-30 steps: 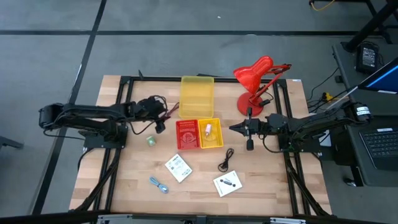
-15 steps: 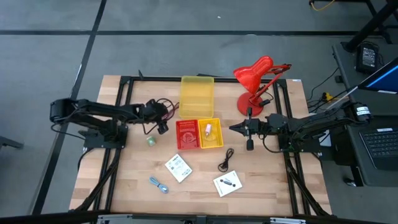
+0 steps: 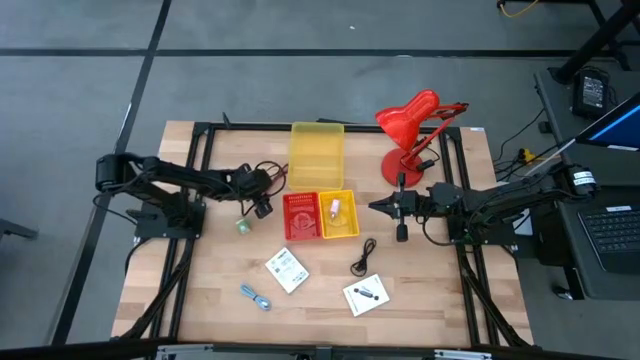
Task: Pick and place items into bin
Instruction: Put the pink cable wire into the top yellow bin
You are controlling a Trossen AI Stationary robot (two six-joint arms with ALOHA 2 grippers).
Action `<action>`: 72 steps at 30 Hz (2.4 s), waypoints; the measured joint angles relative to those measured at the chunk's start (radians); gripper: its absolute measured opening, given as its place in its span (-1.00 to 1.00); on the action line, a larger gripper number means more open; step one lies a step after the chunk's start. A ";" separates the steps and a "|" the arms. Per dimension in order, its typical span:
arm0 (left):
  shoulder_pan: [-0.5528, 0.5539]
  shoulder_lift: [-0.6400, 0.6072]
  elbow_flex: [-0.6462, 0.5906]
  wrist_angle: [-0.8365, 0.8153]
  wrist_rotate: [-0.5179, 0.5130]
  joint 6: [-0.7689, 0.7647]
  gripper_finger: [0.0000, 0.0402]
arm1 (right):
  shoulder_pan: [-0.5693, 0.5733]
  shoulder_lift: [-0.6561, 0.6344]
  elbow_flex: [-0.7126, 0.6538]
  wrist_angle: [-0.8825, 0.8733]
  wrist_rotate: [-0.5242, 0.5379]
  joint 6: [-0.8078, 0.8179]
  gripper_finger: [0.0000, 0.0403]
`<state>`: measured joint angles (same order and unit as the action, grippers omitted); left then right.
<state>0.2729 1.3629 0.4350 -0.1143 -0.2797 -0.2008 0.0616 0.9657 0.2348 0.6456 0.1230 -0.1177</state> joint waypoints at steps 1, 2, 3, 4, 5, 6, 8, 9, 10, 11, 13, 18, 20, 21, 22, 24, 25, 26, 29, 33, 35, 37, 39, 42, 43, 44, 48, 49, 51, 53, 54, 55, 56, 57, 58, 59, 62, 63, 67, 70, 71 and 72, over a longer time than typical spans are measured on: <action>0.000 0.007 0.000 0.008 -0.002 -0.001 -0.05 | 0.000 0.000 0.000 0.000 0.000 0.000 -1.00; 0.000 0.015 0.001 0.016 -0.006 -0.002 -0.06 | 0.000 0.000 0.000 0.000 0.000 0.000 -1.00; 0.000 0.022 0.001 0.024 -0.009 -0.002 -0.06 | 0.000 0.000 0.000 0.000 0.000 0.000 -1.00; 0.000 0.027 0.001 0.031 -0.010 -0.002 -0.07 | 0.000 0.000 0.000 0.000 0.000 0.000 -1.00; 0.000 0.030 0.001 0.037 -0.011 -0.001 -0.07 | 0.000 0.000 0.000 0.000 0.000 0.000 -1.00; 0.000 0.030 0.001 0.041 -0.012 0.000 -0.09 | 0.000 0.000 0.000 0.000 0.000 0.000 -1.00; 0.000 0.030 0.001 0.043 -0.011 0.000 -0.12 | 0.000 0.000 0.000 0.000 0.000 0.000 -1.00; 0.000 0.030 0.001 0.043 -0.010 0.000 -0.14 | 0.000 0.000 0.000 0.000 0.000 0.000 -1.00; 0.000 0.031 0.001 0.043 -0.009 0.000 -0.17 | 0.000 0.000 0.000 0.000 0.000 0.000 -1.00; 0.000 0.031 0.001 0.043 -0.008 0.000 -0.20 | 0.000 0.000 0.000 0.000 0.000 0.000 -1.00; -0.001 0.031 0.001 0.043 -0.003 0.000 -0.28 | 0.000 0.000 0.000 0.000 0.000 0.000 -1.00; -0.001 0.032 0.001 0.041 0.013 0.004 -0.51 | 0.000 0.000 0.000 0.000 0.000 0.000 -1.00; -0.001 0.032 0.000 0.038 0.013 0.004 -0.61 | 0.000 0.000 0.000 0.000 0.000 0.000 -1.00; 0.000 0.032 0.000 0.035 0.012 0.004 -0.66 | 0.000 0.000 0.000 0.000 0.000 0.000 -1.00; 0.000 0.032 0.000 0.034 0.009 0.004 -0.71 | 0.000 0.000 0.000 0.000 0.000 0.000 -1.00; 0.001 0.032 0.000 0.031 0.004 0.004 -0.82 | 0.000 0.000 0.000 0.001 0.000 0.000 -1.00; 0.001 0.032 0.000 0.030 0.002 0.002 -0.87 | 0.000 0.000 0.000 0.001 0.000 0.000 -1.00; 0.001 0.032 0.000 0.029 0.000 0.002 -0.92 | 0.000 0.000 0.000 0.001 0.000 0.000 -1.00; 0.000 0.032 -0.001 0.028 -0.010 0.003 -0.95 | 0.000 0.000 0.000 0.000 0.000 0.000 -1.00; 0.000 0.022 -0.001 0.016 -0.016 0.001 -0.95 | 0.000 0.000 0.000 0.001 0.000 0.000 -1.00; 0.000 0.005 -0.002 -0.011 -0.022 -0.013 -0.96 | 0.000 0.000 0.000 0.000 0.000 0.000 -1.00; 0.000 -0.014 -0.004 -0.043 -0.045 -0.029 -0.97 | 0.000 0.000 0.000 0.001 0.000 0.000 -1.00; 0.000 -0.035 -0.005 -0.089 -0.074 -0.045 -0.96 | 0.000 0.000 0.000 0.001 0.000 0.000 -1.00; 0.000 -0.070 -0.006 -0.138 -0.103 -0.069 -0.97 | 0.000 0.000 0.000 0.000 0.000 0.000 -1.00; 0.000 -0.080 -0.006 -0.146 -0.111 -0.074 -0.97 | 0.000 0.000 0.000 0.000 0.000 0.000 -1.00; 0.000 -0.090 -0.006 -0.150 -0.115 -0.075 -0.97 | 0.000 0.000 0.000 0.000 0.000 0.000 -1.00; 0.000 -0.139 -0.006 -0.145 -0.120 -0.047 -0.97 | 0.000 0.000 0.000 0.000 0.000 0.000 -1.00; 0.000 -0.155 -0.005 -0.144 -0.120 -0.036 -0.97 | 0.000 0.000 0.000 0.000 0.000 0.000 -1.00; 0.000 -0.189 -0.005 -0.141 -0.121 -0.011 -0.97 | 0.000 0.000 0.000 0.000 0.000 0.000 -1.00; 0.000 -0.227 -0.005 -0.140 -0.119 0.009 -0.97 | 0.000 0.000 0.000 0.000 0.000 0.000 -1.00; 0.000 -0.247 -0.005 -0.140 -0.117 0.021 -0.97 | 0.000 0.000 0.000 0.000 0.000 0.000 -1.00; 0.000 -0.267 -0.005 -0.139 -0.114 0.033 -0.98 | 0.000 0.000 0.000 0.000 0.000 0.000 -1.00; 0.000 -0.288 -0.005 -0.138 -0.111 0.043 -0.98 | 0.000 0.000 0.000 0.000 0.000 0.000 -1.00; 0.000 -0.307 -0.004 -0.133 -0.106 0.055 -0.98 | 0.000 0.000 0.000 0.000 0.000 0.000 -1.00; 0.000 -0.327 -0.004 -0.126 -0.095 0.070 -0.98 | 0.000 0.000 0.000 0.000 0.000 0.000 -1.00; 0.000 -0.347 -0.004 -0.120 -0.083 0.085 -0.98 | 0.000 0.000 0.000 0.000 0.000 0.000 -1.00; 0.000 -0.405 -0.004 -0.095 -0.045 0.130 -0.98 | 0.000 0.000 0.000 0.000 0.000 0.000 -1.00; 0.000 -0.423 -0.004 -0.086 -0.031 0.149 -0.98 | 0.000 0.000 0.000 0.000 0.000 0.000 -1.00; 0.000 -0.485 -0.018 -0.012 0.030 0.215 -0.98 | 0.000 0.000 0.000 -0.001 0.000 0.000 -1.00; 0.000 -0.522 -0.088 0.121 0.111 0.242 -0.98 | 0.000 0.000 0.000 -0.001 0.000 0.000 -1.00; 0.000 -0.533 -0.118 0.179 0.141 0.245 -0.98 | 0.000 0.000 0.000 -0.001 0.000 0.000 -1.00; 0.000 -0.542 -0.147 0.239 0.170 0.243 -0.98 | 0.000 0.000 0.000 -0.001 0.000 0.000 -1.00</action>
<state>0.2729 0.8211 0.2876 0.1251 -0.1098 0.0417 0.0616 0.9657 0.2352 0.6445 0.1230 -0.1177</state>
